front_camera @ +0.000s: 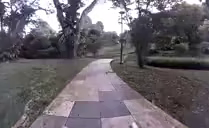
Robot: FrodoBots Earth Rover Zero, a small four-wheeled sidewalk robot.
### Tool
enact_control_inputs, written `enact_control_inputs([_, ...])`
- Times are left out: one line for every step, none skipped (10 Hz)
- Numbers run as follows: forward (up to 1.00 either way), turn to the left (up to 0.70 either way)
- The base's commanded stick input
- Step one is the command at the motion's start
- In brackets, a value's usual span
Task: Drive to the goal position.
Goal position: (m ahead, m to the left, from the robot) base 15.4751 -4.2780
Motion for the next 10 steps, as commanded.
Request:
enact_control_inputs([0.70, 0.01])
enact_control_inputs([0.70, 0.01])
enact_control_inputs([0.70, 0.01])
enact_control_inputs([0.70, 0.01])
enact_control_inputs([0.70, 0.01])
enact_control_inputs([0.70, 0.01])
enact_control_inputs([0.70, 0.01])
enact_control_inputs([0.70, 0.01])
enact_control_inputs([0.70, 0.01])
enact_control_inputs([0.70, 0.01])
